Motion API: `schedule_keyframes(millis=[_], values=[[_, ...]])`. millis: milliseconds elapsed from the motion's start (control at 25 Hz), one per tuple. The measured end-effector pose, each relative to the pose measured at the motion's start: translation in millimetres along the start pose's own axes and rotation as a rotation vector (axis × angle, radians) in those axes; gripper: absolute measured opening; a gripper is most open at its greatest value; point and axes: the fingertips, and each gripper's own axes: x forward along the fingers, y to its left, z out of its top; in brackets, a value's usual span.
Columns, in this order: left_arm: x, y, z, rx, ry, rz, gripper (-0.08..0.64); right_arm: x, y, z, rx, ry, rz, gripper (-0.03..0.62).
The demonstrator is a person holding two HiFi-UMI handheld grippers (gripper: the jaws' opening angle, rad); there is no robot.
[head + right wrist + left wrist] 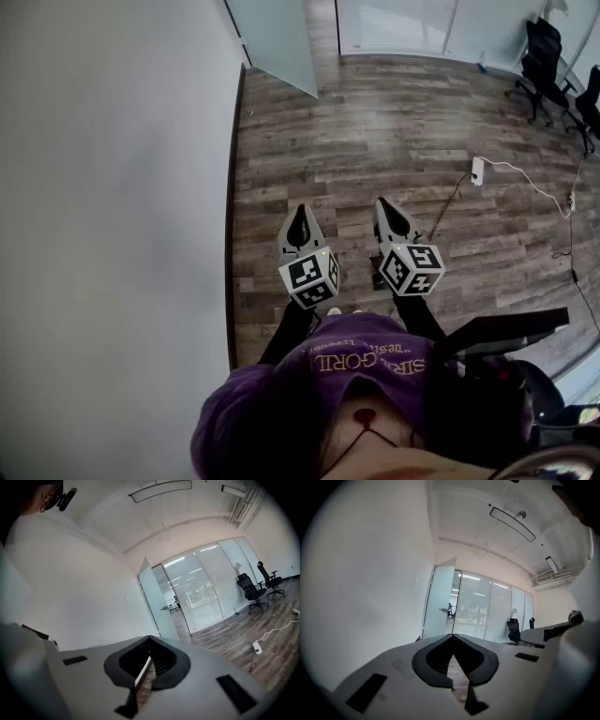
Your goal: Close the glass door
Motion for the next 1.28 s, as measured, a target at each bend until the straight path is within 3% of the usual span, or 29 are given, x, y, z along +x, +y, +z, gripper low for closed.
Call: schedule_keyframes(millis=[800,1120,1280], values=[[-7.6,12.5,-8.5,-0.011,0.019,-0.004,0.001,10.6,6.8,-6.0,0.02,-0.014,-0.005,-0.014],[-0.9,56.5,-15.8,-0.029,0.047,0.018,0.002,34.5,27.1,-11.1,-0.001,-0.02,-0.019,-0.014],[8.8,58.9,-21.8,-0.026,0.07,0.007,0.002,46.7,23.0,-17.1,0.002,0.0,-0.029,-0.015]])
